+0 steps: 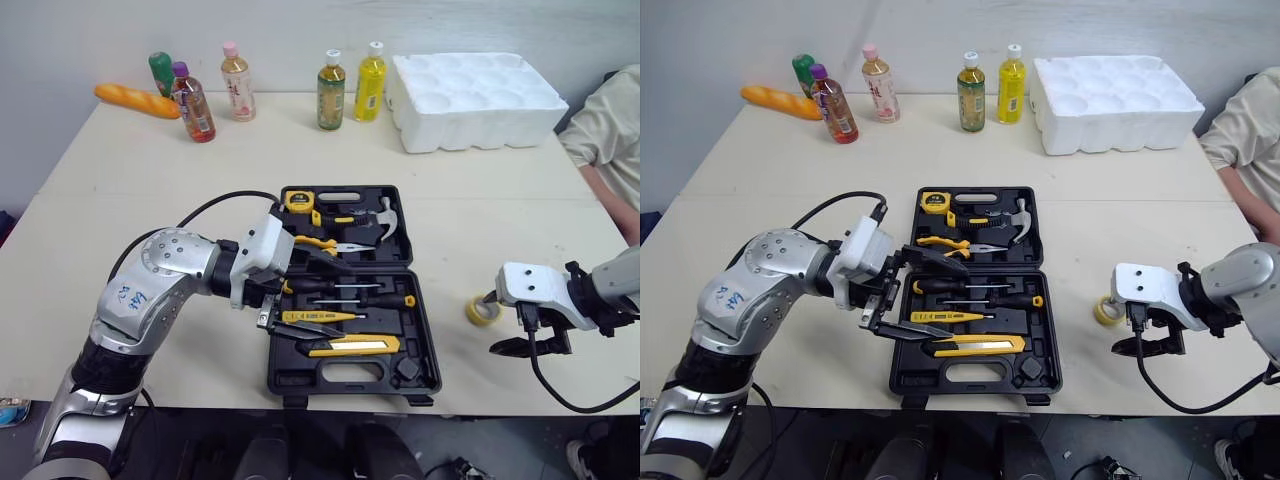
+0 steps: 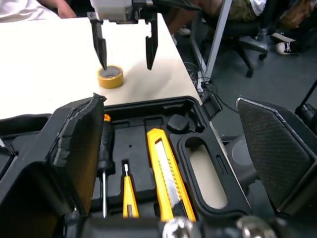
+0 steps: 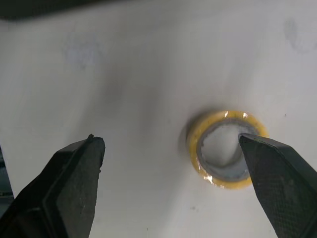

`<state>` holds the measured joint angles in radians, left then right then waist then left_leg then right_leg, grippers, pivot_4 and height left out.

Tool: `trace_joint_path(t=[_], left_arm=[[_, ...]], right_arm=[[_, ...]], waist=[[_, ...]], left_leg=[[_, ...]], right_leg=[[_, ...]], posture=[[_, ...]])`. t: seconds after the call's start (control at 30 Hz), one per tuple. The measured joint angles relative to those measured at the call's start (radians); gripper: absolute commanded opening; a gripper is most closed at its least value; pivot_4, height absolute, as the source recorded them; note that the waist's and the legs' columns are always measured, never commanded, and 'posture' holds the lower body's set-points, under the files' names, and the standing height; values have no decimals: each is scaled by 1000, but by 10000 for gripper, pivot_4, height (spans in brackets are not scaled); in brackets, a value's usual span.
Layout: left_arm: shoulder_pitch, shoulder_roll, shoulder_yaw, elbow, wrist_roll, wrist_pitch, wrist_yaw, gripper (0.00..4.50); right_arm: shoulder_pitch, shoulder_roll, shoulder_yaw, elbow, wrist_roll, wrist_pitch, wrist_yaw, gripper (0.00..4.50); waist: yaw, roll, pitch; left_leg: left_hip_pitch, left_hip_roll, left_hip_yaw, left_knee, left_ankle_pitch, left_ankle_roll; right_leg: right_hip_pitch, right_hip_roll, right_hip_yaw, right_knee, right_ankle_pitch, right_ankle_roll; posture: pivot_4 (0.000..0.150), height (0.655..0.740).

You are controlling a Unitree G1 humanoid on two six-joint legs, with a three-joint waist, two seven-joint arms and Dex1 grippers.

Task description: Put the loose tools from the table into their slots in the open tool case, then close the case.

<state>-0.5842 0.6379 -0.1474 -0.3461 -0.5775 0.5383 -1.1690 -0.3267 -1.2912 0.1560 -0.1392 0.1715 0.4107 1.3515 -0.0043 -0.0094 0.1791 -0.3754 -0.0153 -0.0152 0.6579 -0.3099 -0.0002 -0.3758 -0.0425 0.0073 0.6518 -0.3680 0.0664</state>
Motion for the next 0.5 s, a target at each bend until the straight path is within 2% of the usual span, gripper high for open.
trace_joint_path(t=[0.33,0.43,0.5], left_arm=[[-3,-33,-9,1,8,-11,26,44895],[-3,-37,-11,8,16,-14,35,45000],[-3,-39,-12,7,18,-15,40,45000]], right_arm=[[-9,57,37,42,-57,-27,-4,45000],[-14,70,37,71,-86,-41,-19,36382],[-15,88,37,73,-96,-42,-22,25218]], waist=[[2,0,0],[1,0,0],[0,0,0]], left_leg=[[0,0,0,2,0,0],[0,0,0,3,0,0],[0,0,0,3,0,0]], right_leg=[[0,0,0,2,0,0],[0,0,0,2,0,0],[0,0,0,2,0,0]], posture=[[1500,7400],[1500,7400],[1500,7400]])
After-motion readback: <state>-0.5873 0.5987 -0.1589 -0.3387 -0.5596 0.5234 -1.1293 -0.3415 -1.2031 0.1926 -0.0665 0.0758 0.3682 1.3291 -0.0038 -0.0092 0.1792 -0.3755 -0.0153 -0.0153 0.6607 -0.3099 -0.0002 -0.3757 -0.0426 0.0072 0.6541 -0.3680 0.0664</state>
